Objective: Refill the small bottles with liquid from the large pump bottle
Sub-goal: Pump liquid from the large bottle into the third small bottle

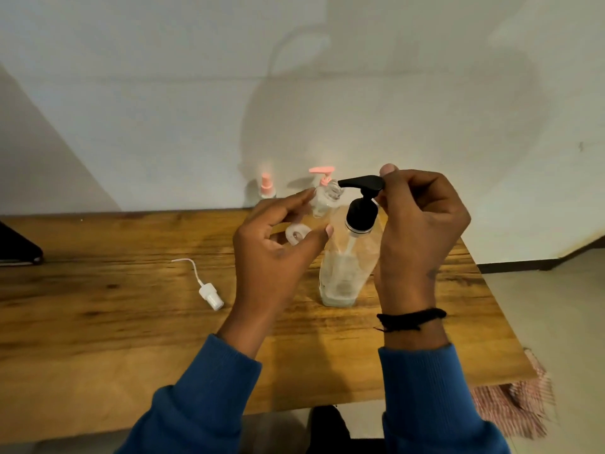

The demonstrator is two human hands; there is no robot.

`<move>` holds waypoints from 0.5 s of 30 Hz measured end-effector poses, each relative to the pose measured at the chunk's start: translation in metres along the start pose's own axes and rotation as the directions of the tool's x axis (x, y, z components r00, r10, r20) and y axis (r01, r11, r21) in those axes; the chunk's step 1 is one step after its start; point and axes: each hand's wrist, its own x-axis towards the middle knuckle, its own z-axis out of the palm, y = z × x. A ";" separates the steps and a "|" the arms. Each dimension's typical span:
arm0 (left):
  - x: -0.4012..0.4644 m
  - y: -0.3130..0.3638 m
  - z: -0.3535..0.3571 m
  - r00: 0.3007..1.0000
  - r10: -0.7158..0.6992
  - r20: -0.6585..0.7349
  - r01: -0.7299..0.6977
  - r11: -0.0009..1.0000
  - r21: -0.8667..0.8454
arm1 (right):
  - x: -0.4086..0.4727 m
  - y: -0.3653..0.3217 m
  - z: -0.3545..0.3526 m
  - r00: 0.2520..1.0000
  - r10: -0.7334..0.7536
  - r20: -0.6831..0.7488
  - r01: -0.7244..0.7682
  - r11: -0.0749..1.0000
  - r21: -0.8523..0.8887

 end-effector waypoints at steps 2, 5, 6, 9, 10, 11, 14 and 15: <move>0.003 0.000 -0.003 1.000 0.025 0.017 -0.025 1.000 -0.012 | -0.001 -0.004 0.003 1.000 -0.021 -0.015 0.022 0.999 0.047; 0.004 0.000 -0.008 0.998 0.038 0.041 -0.036 0.998 -0.046 | -0.004 -0.009 0.008 0.995 -0.093 0.030 0.092 0.994 0.060; 0.004 0.000 -0.009 0.998 0.041 0.057 -0.038 0.998 -0.057 | -0.005 -0.009 0.009 0.990 -0.133 0.054 0.131 0.991 0.037; 0.005 0.000 -0.011 0.994 0.066 0.091 -0.060 0.996 -0.073 | -0.008 -0.008 0.013 0.978 -0.194 0.082 0.195 0.981 -0.004; 0.006 0.001 -0.011 0.992 0.076 0.098 -0.069 0.995 -0.072 | -0.009 -0.008 0.014 0.976 -0.200 0.081 0.202 0.979 -0.007; 0.006 0.002 -0.011 0.991 0.084 0.105 -0.078 0.995 -0.068 | -0.009 -0.007 0.014 0.976 -0.205 0.080 0.206 0.979 -0.006; 0.007 0.004 -0.012 0.990 0.095 0.105 -0.090 0.995 -0.053 | -0.007 -0.006 0.012 0.973 -0.209 0.093 0.209 0.978 0.007; 0.007 0.005 -0.013 0.990 0.091 0.104 -0.086 0.995 -0.054 | -0.007 -0.005 0.011 0.972 -0.210 0.103 0.210 0.978 0.013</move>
